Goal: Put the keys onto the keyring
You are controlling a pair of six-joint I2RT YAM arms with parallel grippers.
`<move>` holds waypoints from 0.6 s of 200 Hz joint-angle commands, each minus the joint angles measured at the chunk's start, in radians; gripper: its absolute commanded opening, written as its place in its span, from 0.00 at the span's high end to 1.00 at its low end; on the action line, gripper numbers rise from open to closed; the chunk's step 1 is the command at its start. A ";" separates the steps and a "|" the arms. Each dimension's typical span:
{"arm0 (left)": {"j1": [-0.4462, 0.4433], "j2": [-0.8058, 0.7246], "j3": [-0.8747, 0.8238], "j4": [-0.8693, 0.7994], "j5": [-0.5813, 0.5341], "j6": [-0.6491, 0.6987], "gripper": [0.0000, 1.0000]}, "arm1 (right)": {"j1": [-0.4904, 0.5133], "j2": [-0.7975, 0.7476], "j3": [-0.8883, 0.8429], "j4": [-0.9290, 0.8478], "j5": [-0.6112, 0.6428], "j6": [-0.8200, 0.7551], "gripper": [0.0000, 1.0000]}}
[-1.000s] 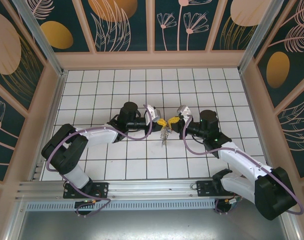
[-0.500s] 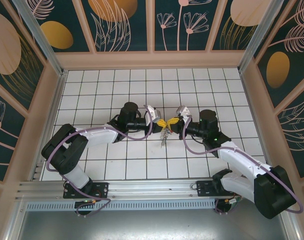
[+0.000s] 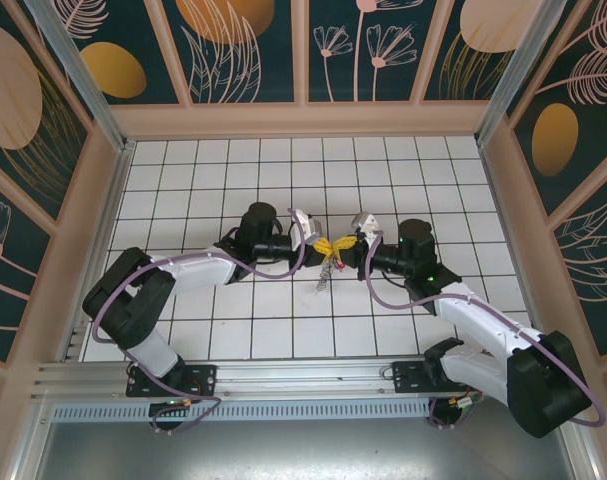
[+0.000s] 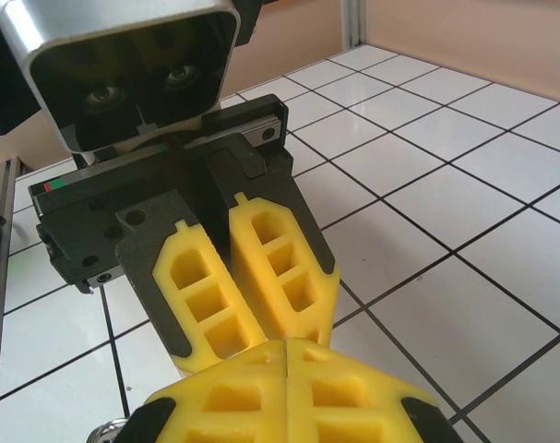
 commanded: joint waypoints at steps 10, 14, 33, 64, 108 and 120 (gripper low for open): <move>0.004 0.011 0.030 -0.007 0.039 0.024 0.85 | -0.002 0.008 0.047 0.033 -0.029 -0.025 1.00; 0.004 0.010 0.030 -0.009 0.041 0.025 0.86 | -0.002 0.007 0.049 0.031 -0.029 -0.026 1.00; 0.002 0.011 0.033 -0.025 0.036 0.038 0.94 | -0.002 0.005 0.049 0.025 -0.019 -0.026 1.00; 0.003 -0.007 0.010 0.001 -0.005 0.036 1.00 | -0.005 -0.021 0.039 -0.010 0.037 -0.034 1.00; 0.003 -0.034 -0.037 0.095 -0.055 0.002 1.00 | -0.022 -0.052 -0.032 0.045 0.143 0.050 1.00; 0.003 -0.031 -0.039 0.111 -0.056 -0.011 1.00 | -0.022 -0.047 -0.039 0.066 0.141 0.072 1.00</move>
